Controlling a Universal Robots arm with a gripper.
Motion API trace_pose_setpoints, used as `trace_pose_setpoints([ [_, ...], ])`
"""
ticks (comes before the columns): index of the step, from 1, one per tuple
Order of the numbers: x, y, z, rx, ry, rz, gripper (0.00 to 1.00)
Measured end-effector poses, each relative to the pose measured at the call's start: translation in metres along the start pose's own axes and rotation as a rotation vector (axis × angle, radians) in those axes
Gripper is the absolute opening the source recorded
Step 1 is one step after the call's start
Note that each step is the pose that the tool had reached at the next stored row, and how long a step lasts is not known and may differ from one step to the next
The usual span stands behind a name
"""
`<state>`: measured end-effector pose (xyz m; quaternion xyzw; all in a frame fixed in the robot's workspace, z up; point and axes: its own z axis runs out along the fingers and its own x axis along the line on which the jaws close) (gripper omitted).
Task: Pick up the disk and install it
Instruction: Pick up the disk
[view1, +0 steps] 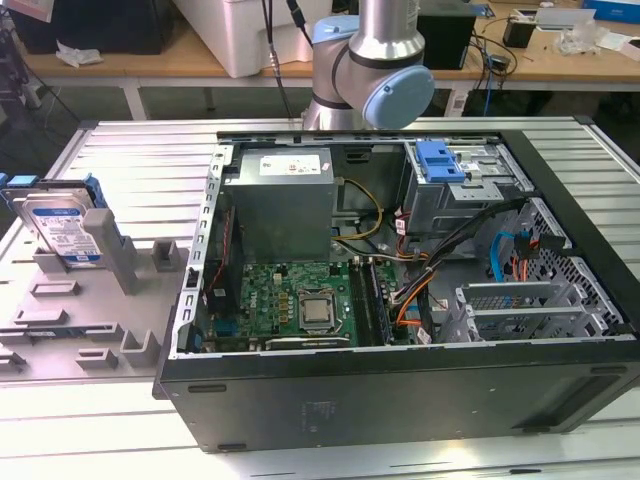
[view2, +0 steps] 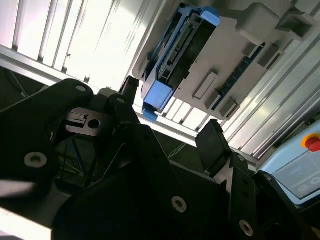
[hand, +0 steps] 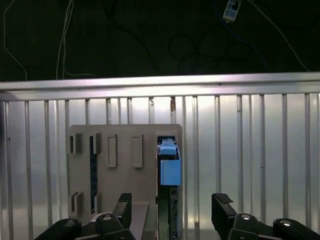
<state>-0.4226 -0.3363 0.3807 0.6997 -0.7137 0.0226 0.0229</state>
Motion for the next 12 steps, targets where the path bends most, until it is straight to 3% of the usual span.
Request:
trace_pose_setpoints([
  [5,0.0000,0.0001,0.0001,0.0002,-0.0001,-0.001,0.74],
  [12,-0.0099,0.0060,0.0029,0.0025,0.0071,-0.001,0.74],
])
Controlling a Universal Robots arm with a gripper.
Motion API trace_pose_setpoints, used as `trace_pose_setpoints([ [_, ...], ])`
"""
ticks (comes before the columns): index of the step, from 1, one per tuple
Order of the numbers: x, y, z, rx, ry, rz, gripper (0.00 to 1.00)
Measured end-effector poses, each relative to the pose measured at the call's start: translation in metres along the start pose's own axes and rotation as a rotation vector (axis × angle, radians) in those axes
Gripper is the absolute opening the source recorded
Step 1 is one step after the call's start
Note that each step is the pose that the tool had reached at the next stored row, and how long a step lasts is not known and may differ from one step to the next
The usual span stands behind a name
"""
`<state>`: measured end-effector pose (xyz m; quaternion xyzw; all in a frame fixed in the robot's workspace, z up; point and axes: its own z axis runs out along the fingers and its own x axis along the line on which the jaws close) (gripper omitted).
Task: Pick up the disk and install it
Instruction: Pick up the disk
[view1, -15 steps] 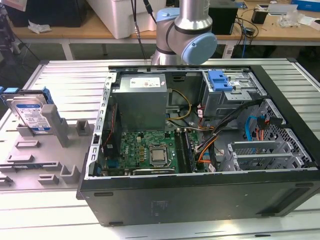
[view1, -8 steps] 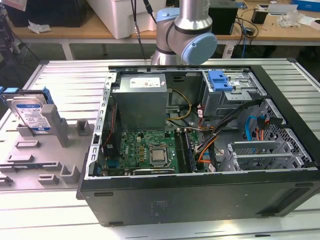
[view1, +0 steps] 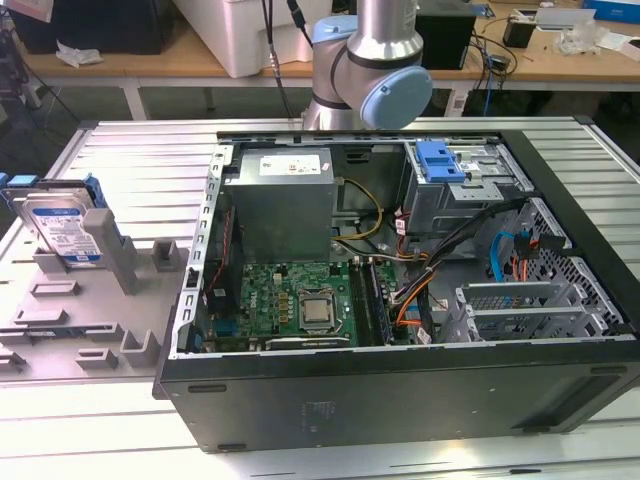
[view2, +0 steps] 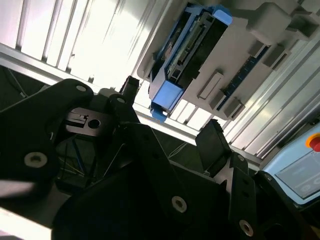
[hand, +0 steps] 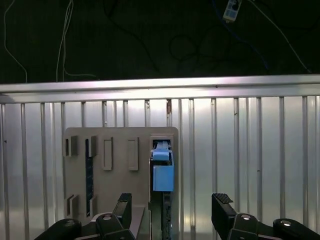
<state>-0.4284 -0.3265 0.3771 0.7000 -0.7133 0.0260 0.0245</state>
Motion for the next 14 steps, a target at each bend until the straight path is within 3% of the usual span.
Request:
trace_pose_setpoints([
  [8,0.0083,0.0000,0.0038,0.0001,0.0000,0.000,0.74],
  [14,0.0086,-0.0001,0.0046,0.0002,0.0000,0.000,0.74],
])
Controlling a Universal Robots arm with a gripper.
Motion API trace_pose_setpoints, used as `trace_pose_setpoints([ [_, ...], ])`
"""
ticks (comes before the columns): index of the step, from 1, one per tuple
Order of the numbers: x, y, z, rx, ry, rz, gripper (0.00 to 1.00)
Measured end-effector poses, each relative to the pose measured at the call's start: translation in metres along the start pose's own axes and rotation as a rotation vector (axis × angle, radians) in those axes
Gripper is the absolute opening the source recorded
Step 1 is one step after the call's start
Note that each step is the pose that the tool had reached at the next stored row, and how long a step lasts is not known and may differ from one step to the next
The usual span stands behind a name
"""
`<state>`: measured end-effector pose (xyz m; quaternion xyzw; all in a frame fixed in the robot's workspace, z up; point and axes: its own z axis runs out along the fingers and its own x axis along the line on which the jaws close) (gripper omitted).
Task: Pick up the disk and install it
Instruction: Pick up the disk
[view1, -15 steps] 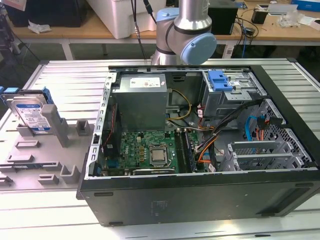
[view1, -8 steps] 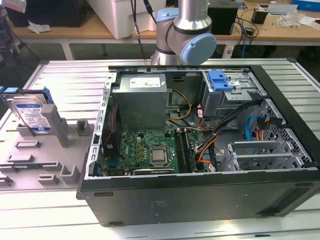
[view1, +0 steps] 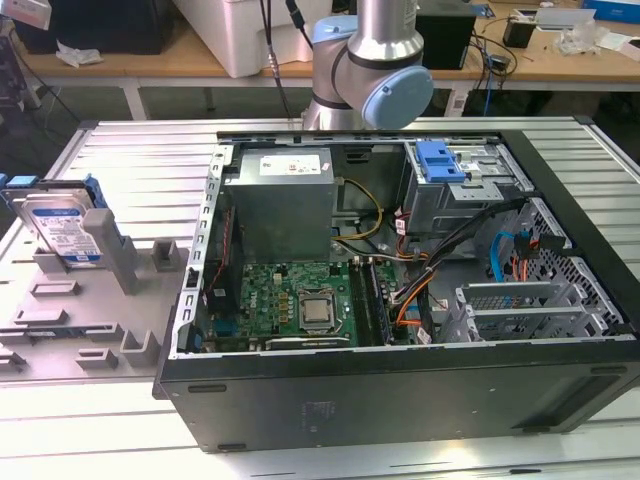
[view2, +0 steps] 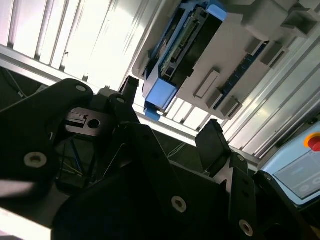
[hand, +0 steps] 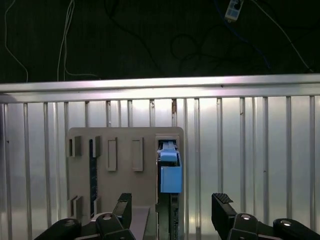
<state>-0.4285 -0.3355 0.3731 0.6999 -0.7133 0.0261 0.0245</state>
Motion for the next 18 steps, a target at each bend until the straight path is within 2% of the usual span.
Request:
trace_pose_setpoints([
  [18,0.0006,-0.0001,0.0089,-0.0002,0.0008,0.000,0.74],
])
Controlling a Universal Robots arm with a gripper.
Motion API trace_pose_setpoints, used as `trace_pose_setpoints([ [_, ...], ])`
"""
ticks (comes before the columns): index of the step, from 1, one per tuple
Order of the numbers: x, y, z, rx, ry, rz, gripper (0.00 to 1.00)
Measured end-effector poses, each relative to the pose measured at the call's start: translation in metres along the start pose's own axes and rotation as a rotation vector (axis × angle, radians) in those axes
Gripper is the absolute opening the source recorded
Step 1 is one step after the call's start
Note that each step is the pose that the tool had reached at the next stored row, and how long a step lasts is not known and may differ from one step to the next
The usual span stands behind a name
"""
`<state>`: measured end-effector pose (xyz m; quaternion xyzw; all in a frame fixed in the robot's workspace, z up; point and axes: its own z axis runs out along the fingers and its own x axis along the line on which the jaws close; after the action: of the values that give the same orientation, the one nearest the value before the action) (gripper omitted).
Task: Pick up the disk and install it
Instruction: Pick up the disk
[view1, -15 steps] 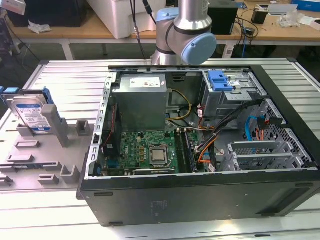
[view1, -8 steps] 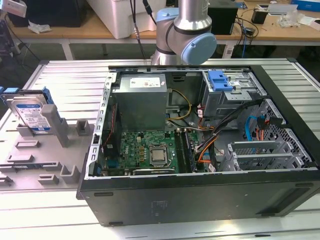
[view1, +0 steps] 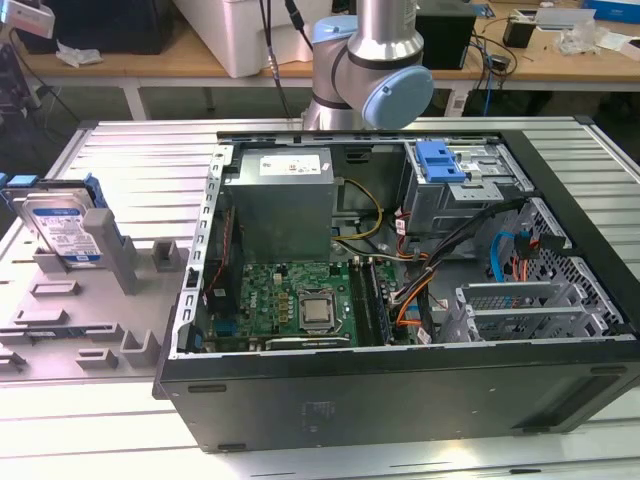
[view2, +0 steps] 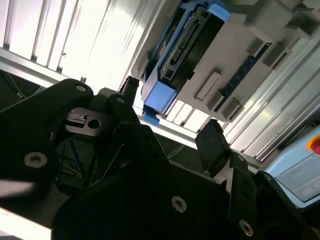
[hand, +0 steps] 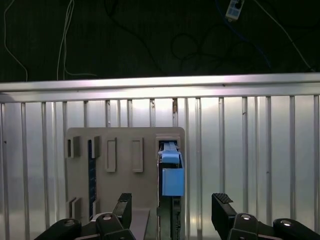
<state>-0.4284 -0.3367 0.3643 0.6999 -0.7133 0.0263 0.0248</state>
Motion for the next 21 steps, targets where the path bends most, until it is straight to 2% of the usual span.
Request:
trace_pose_setpoints([
  [21,0.0032,0.0032,0.0151,0.0002,0.0004,0.000,0.74],
])
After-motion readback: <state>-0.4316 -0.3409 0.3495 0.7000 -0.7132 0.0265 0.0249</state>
